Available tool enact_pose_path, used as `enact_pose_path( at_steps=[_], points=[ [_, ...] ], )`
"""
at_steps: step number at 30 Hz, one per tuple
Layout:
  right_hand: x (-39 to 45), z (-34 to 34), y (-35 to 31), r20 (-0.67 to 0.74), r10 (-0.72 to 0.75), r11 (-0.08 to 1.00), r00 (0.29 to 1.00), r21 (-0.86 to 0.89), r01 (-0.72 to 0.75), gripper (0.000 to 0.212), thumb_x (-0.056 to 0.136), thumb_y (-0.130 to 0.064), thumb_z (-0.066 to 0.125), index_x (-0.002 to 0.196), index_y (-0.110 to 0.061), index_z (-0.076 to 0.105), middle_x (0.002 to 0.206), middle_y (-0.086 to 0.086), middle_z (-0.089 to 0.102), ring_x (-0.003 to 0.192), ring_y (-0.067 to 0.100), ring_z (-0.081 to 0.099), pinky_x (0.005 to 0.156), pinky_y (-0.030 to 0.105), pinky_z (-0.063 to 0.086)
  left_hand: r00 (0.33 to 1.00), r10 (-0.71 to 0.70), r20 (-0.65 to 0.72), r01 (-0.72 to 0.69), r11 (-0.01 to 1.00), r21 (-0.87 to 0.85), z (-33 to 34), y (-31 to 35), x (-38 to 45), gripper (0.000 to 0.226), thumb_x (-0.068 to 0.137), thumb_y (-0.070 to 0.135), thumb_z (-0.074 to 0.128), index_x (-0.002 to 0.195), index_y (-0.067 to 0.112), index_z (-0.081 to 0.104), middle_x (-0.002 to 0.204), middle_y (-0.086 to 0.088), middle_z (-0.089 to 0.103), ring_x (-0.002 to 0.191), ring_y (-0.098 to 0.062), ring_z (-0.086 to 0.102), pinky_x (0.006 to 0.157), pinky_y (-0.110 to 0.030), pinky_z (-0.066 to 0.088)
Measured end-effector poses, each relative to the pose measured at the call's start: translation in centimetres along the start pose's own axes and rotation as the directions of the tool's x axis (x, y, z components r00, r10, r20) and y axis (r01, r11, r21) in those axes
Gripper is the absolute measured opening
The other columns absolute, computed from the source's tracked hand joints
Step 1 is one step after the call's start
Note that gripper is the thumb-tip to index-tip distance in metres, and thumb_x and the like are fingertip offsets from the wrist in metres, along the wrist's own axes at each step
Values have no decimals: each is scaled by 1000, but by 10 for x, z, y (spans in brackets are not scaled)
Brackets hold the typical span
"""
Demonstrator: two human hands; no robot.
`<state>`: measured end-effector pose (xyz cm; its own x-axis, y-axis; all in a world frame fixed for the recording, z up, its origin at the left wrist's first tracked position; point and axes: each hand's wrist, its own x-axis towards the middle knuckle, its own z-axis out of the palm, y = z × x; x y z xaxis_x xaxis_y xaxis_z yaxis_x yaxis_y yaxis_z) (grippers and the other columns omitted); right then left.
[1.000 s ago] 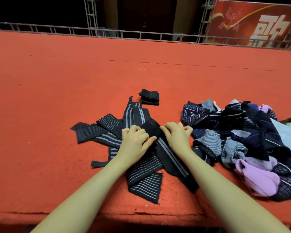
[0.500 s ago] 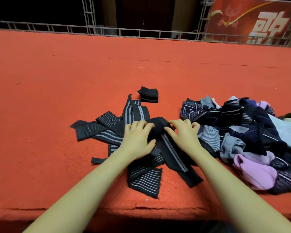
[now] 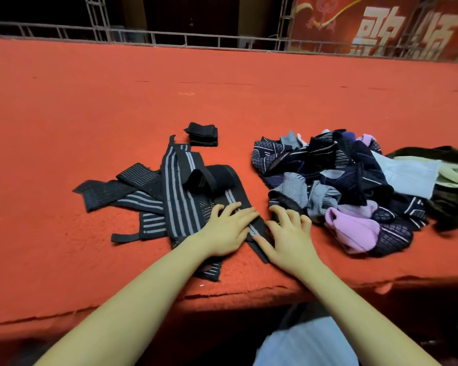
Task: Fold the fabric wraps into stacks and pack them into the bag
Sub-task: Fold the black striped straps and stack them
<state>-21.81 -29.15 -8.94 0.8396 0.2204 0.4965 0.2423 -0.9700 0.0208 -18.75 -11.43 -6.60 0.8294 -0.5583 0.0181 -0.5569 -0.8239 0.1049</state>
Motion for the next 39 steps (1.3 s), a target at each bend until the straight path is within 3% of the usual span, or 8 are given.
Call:
enact_pose_path(
  at_steps=[6,9,12,20,25,28,36,39],
  points=[
    [4,5,-1,73,73,974,995,210,-87,57,74,-66,39,75,-17,67,131,7,54,116,25,41,86,31,19,994,48,97,-53,998,46,-11,1,13,50,100,26,30,149,33,23,158,14,14,145,-18,3,114,-47,1],
    [3,6,-2,102,124,939,987,309,-150,59,69,-70,38,80,-19,65,138,1,45,125,23,34,85,24,11,998,61,36,-63,996,68,-13,0,20,39,101,35,31,139,31,39,145,12,36,137,-21,19,109,-43,8],
    [5,4,-4,73,139,918,988,365,-156,39,71,-56,53,79,-19,64,134,1,48,124,23,34,83,21,8,997,58,-48,-58,998,3,-19,0,20,30,100,38,35,126,28,48,127,7,45,128,-22,26,102,-37,10],
    [8,-7,-5,-112,-51,940,992,330,86,36,79,-53,51,78,-18,61,112,-2,58,105,16,38,80,27,12,962,6,-273,-35,994,-100,-32,-9,-1,24,100,34,41,116,21,54,110,9,49,116,-18,31,96,-33,12],
    [9,-17,-13,-227,50,901,973,430,54,29,80,-51,53,79,-23,62,88,-9,57,88,8,39,72,26,11,926,27,-376,-75,991,-113,-40,-11,-9,33,96,40,35,110,19,57,101,10,49,110,-17,34,90,-32,13],
    [28,-35,-22,-274,217,828,937,560,-28,26,80,-49,55,81,-25,64,84,-11,58,86,7,44,71,28,12,860,-85,-503,-56,964,-260,-56,-10,-10,43,90,47,28,105,18,57,95,15,44,101,-12,32,82,-26,11],
    [84,-69,-40,-228,488,629,843,761,-158,16,86,-26,68,82,-23,53,73,-18,45,79,0,30,82,35,20,767,-310,-562,96,921,-377,-98,-15,17,21,100,29,44,112,17,56,106,6,51,112,-21,37,79,-27,11],
    [107,-76,-28,-280,531,599,800,792,-120,10,86,-25,67,85,-24,58,85,-13,55,88,5,47,90,41,25,770,-318,-553,88,912,-401,-113,-13,40,24,99,31,46,119,22,56,118,3,50,116,-24,36,86,-31,16]
  ],
)
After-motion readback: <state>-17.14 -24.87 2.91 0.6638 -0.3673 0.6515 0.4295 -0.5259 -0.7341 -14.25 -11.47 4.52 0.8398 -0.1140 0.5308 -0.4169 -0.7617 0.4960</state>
